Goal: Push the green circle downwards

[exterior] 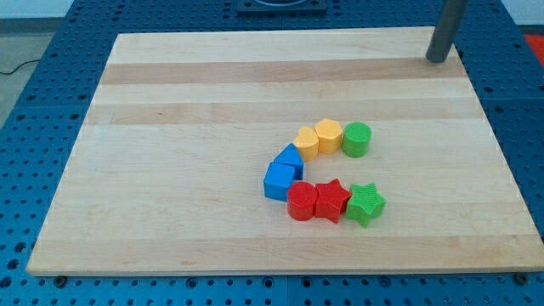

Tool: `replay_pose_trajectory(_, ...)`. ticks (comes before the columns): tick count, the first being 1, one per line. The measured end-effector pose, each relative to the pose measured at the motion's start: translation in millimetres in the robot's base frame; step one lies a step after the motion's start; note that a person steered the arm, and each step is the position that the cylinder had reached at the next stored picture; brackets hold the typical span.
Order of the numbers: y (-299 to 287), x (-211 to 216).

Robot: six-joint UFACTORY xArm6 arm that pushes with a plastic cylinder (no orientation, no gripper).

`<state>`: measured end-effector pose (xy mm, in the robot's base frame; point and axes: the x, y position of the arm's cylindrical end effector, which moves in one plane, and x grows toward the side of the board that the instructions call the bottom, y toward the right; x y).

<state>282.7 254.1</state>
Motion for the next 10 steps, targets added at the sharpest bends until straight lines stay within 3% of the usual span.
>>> replay_pose_trajectory(2,-2,40)
replay_pose_trajectory(4,-2,49)
replay_pose_trajectory(8,-5,168)
replay_pose_trajectory(10,-17,201)
